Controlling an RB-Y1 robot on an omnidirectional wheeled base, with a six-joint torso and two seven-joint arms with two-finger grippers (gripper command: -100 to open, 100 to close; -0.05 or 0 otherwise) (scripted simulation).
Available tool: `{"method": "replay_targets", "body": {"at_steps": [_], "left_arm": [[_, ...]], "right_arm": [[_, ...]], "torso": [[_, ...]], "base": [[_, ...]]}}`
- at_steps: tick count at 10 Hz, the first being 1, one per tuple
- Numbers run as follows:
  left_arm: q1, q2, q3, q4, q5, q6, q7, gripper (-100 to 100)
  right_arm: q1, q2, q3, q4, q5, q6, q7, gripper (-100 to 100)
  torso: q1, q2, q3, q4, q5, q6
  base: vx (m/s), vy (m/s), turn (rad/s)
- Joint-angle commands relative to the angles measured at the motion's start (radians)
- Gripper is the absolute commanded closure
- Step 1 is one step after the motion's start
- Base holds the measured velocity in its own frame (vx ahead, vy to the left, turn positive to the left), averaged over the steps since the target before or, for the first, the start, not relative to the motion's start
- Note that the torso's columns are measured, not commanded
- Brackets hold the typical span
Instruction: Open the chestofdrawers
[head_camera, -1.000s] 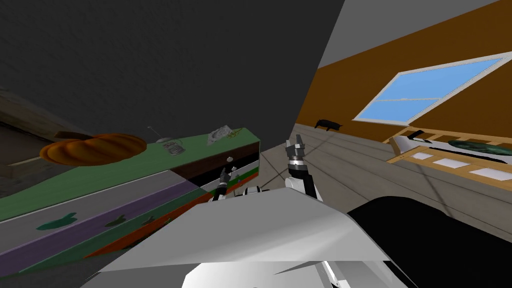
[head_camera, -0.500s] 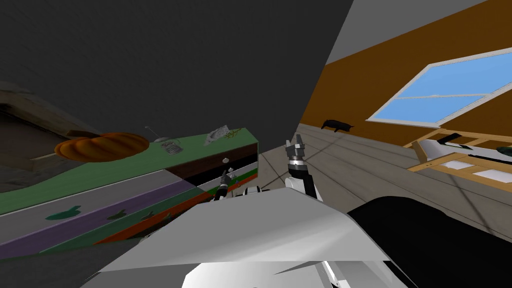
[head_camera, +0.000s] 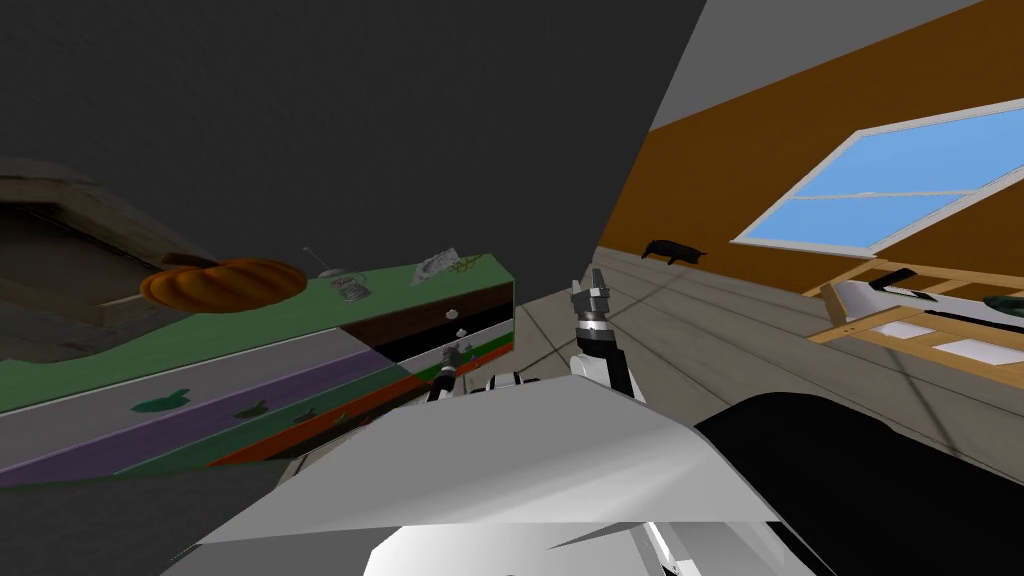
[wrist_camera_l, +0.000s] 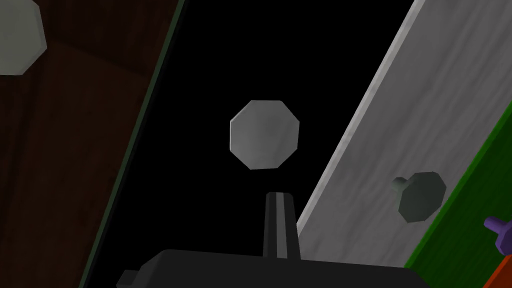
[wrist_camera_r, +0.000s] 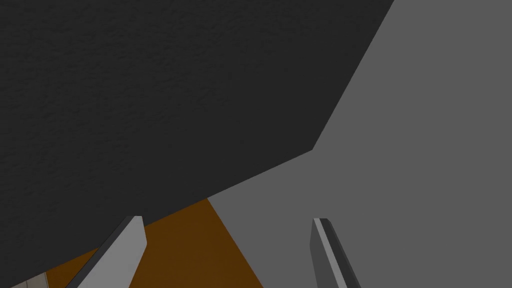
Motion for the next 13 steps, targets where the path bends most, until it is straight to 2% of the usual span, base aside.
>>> {"method": "replay_targets", "body": {"at_steps": [1,2,3,6,9,10,13], "left_arm": [[-0.007,0.001,-0.003,-0.01,-0.002,0.018,-0.001,100],[-0.003,0.001,-0.002,-0.012,-0.001,0.014,-0.001,100],[-0.022,0.001,0.003,-0.013,0.004,0.045,0.001,-100],[-0.055,0.003,0.011,-0.013,0.013,0.091,0.004,-100],[-0.044,0.002,0.01,-0.014,0.012,0.08,0.004,-100],[-0.045,0.002,0.01,-0.014,0.012,0.079,0.003,100],[-0.049,0.001,0.006,-0.024,0.01,0.091,0.005,100]], "right_arm": [[0.0,0.0,0.0,0.0,0.0,0.0,0.0,0],[0.0,0.0,0.0,0.0,0.0,0.0,0.0,0],[0.0,0.0,0.0,0.0,0.0,0.0,0.0,0],[0.001,0.0,0.0,0.0,0.0,0.0,0.0,0],[0.001,0.0,0.0,0.0,0.0,0.0,0.0,0],[0.001,0.0,0.0,0.0,0.0,0.0,0.0,0],[0.0,0.0,0.0,0.0,0.0,0.0,0.0,0]], "torso": [[0.0,-0.003,-0.002,-0.001,0.0,0.0],[0.0,-0.004,-0.003,-0.001,0.0,0.0],[0.002,-0.01,-0.006,-0.003,0.001,0.0],[0.002,-0.01,-0.007,-0.003,0.001,0.0],[-0.002,-0.004,-0.002,-0.001,0.0,0.0],[-0.001,-0.002,-0.002,-0.001,0.0,0.0],[-0.003,0.003,0.002,0.001,0.0,0.0]], "base": [[-0.202,-0.057,0.026],[-0.098,-0.026,0.006],[0.06,0.019,-0.014],[0.125,0.042,-0.015],[0.089,0.006,-0.013],[0.012,0.0,0.002],[-0.138,-0.05,0.023]]}}
